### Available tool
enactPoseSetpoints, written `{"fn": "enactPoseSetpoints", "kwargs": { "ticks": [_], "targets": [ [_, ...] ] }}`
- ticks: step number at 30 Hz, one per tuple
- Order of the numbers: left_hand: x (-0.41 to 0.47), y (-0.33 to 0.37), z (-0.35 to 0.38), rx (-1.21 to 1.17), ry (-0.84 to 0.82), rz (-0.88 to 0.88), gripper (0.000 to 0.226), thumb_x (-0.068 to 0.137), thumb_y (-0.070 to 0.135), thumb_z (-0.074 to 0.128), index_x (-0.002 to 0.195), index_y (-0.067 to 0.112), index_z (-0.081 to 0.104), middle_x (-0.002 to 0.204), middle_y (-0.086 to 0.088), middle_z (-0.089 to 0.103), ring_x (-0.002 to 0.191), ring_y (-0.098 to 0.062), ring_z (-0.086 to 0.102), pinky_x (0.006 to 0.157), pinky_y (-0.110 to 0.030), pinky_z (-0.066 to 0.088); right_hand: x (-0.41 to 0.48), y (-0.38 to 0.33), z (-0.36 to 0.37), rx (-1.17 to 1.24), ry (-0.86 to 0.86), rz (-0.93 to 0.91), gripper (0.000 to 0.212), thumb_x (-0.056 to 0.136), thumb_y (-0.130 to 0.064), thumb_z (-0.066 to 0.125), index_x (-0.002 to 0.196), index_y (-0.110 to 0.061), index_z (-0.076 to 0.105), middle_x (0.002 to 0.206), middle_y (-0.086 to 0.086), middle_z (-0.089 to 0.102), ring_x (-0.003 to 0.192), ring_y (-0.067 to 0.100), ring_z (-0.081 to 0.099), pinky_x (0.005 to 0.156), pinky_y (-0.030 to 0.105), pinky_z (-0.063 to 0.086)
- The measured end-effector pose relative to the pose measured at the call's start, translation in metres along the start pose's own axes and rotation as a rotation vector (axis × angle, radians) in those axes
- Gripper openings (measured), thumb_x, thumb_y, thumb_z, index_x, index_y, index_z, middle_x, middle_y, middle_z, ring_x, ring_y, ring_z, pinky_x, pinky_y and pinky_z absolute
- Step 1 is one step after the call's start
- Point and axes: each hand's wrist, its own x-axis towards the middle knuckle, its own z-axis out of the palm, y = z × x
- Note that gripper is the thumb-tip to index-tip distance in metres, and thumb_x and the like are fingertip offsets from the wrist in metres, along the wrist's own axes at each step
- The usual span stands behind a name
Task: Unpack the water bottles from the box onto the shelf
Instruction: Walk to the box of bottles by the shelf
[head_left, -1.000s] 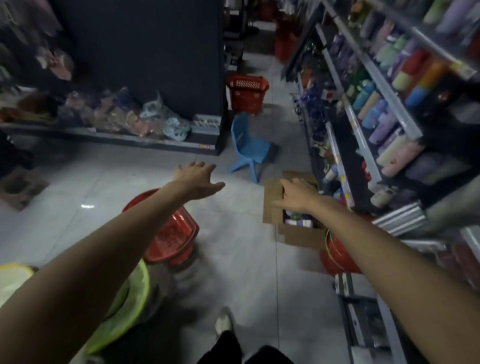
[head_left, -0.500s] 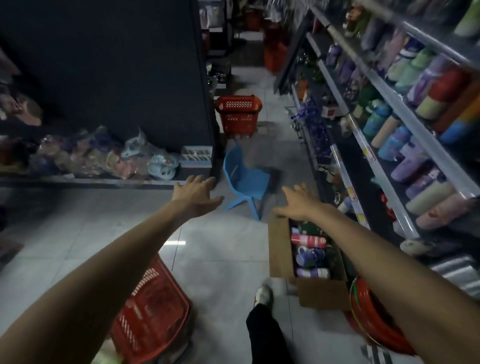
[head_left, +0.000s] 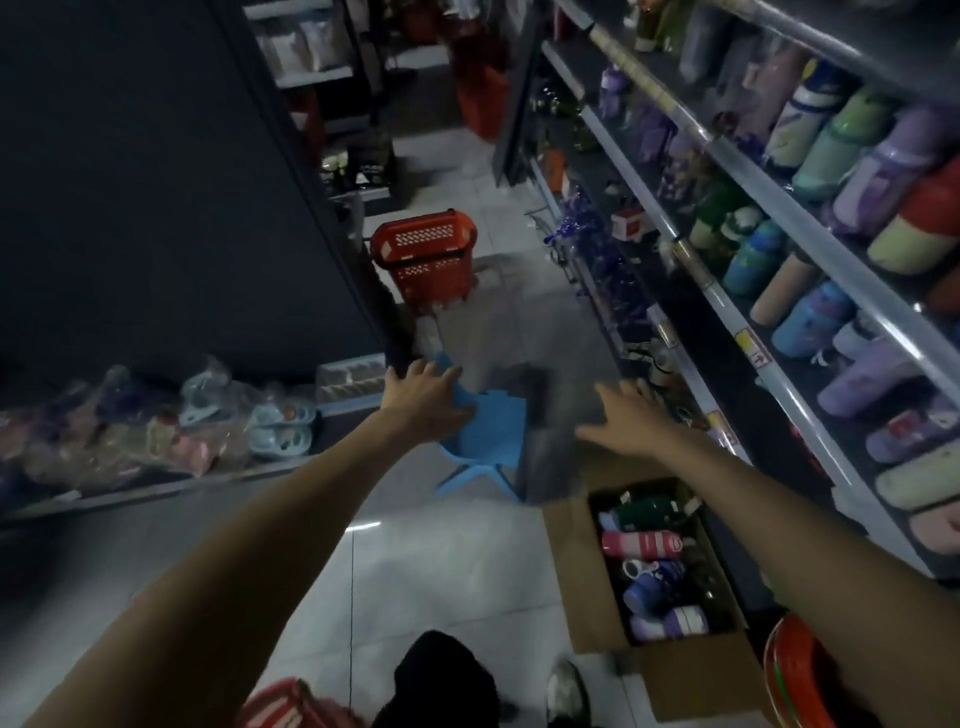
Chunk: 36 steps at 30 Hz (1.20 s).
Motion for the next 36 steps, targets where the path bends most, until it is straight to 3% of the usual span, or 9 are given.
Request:
{"fn": "enactPoseSetpoints", "kwargs": {
  "ticks": [9, 12, 18, 22, 25, 27, 30, 33, 36],
  "targets": [
    [0.207, 0.010, -0.047, 0.080, -0.037, 0.388, 0.076, 0.094, 0.071, 0.037, 0.157, 0.030, 0.028, 0.163, -0.003, 0.031, 0.150, -0.030, 0.027, 0.120, -0.064, 0.016, 0.065, 0.030, -0.032, 0.205, 0.094, 0.348, 0.089, 0.083, -0.067, 0.056, 0.153, -0.020, 0.031, 0.159, 0.016, 0.033, 0.147, 0.041, 0.027, 0.117, 0.049, 0.032],
    [0.248, 0.033, -0.066, 0.155, -0.026, 0.553, 0.074, 0.097, 0.068, 0.035, 0.158, 0.027, 0.027, 0.164, -0.005, 0.029, 0.151, -0.030, 0.024, 0.122, -0.062, 0.014, 0.059, 0.032, -0.034, 0.237, 0.152, 0.495, 0.072, 0.083, -0.059, 0.062, 0.141, -0.020, 0.044, 0.145, 0.016, 0.048, 0.135, 0.040, 0.041, 0.110, 0.044, 0.038],
    [0.294, 0.125, -0.072, 0.207, -0.096, 0.850, 0.075, 0.096, 0.062, 0.043, 0.160, 0.029, 0.020, 0.166, -0.004, 0.024, 0.152, -0.031, 0.021, 0.122, -0.057, 0.012, 0.028, 0.043, -0.029, 0.372, 0.180, 0.754, 0.088, 0.089, -0.065, 0.060, 0.155, -0.018, 0.028, 0.158, 0.021, 0.032, 0.148, 0.043, 0.024, 0.122, 0.046, 0.022],
    [0.297, 0.188, -0.065, 0.240, -0.057, 0.984, 0.065, 0.094, 0.063, 0.041, 0.152, 0.035, 0.033, 0.161, -0.004, 0.033, 0.149, -0.030, 0.028, 0.119, -0.054, 0.020, 0.013, 0.074, -0.004, 0.417, 0.196, 0.904, 0.097, 0.082, -0.078, 0.050, 0.158, -0.027, 0.020, 0.163, 0.018, 0.027, 0.151, 0.041, 0.020, 0.123, 0.052, 0.018],
    [0.293, 0.236, -0.059, 0.339, -0.048, 1.058, 0.073, 0.092, 0.068, 0.042, 0.155, 0.034, 0.029, 0.163, -0.003, 0.029, 0.150, -0.032, 0.025, 0.119, -0.058, 0.020, -0.003, 0.091, 0.004, 0.456, 0.173, 0.989, 0.086, 0.087, -0.061, 0.059, 0.157, -0.022, 0.027, 0.158, 0.020, 0.034, 0.145, 0.042, 0.031, 0.118, 0.055, 0.027],
    [0.289, 0.262, -0.055, 0.373, -0.020, 1.118, 0.078, 0.091, 0.070, 0.043, 0.157, 0.032, 0.026, 0.164, -0.003, 0.028, 0.152, -0.032, 0.023, 0.119, -0.060, 0.020, -0.011, 0.101, 0.006, 0.487, 0.178, 1.008, 0.080, 0.093, -0.051, 0.061, 0.157, -0.019, 0.028, 0.160, 0.022, 0.028, 0.148, 0.043, 0.026, 0.121, 0.052, 0.025],
    [0.279, 0.292, -0.048, 0.385, -0.032, 1.176, 0.077, 0.093, 0.068, 0.044, 0.158, 0.031, 0.024, 0.167, -0.002, 0.022, 0.154, -0.029, 0.016, 0.121, -0.060, 0.014, -0.016, 0.118, 0.023, 0.506, 0.184, 1.038, 0.095, 0.086, -0.075, 0.048, 0.159, -0.021, 0.021, 0.164, 0.018, 0.021, 0.153, 0.040, 0.014, 0.124, 0.049, 0.017],
    [0.265, 0.317, -0.045, 0.428, -0.075, 1.262, 0.077, 0.094, 0.067, 0.043, 0.159, 0.031, 0.021, 0.168, -0.002, 0.018, 0.155, -0.028, 0.013, 0.122, -0.060, 0.012, -0.020, 0.126, 0.039, 0.553, 0.163, 1.080, 0.125, 0.056, -0.091, 0.016, 0.158, -0.020, 0.024, 0.161, 0.019, 0.028, 0.151, 0.040, 0.020, 0.123, 0.049, 0.021],
    [0.256, 0.340, -0.045, 0.459, -0.061, 1.411, 0.078, 0.093, 0.069, 0.043, 0.158, 0.029, 0.026, 0.167, -0.005, 0.023, 0.154, -0.031, 0.018, 0.120, -0.062, 0.016, -0.026, 0.129, 0.043, 0.652, 0.190, 1.121, 0.123, 0.059, -0.092, 0.024, 0.158, -0.020, 0.024, 0.164, 0.020, 0.019, 0.152, 0.041, 0.017, 0.123, 0.053, 0.020]
  ]
}}
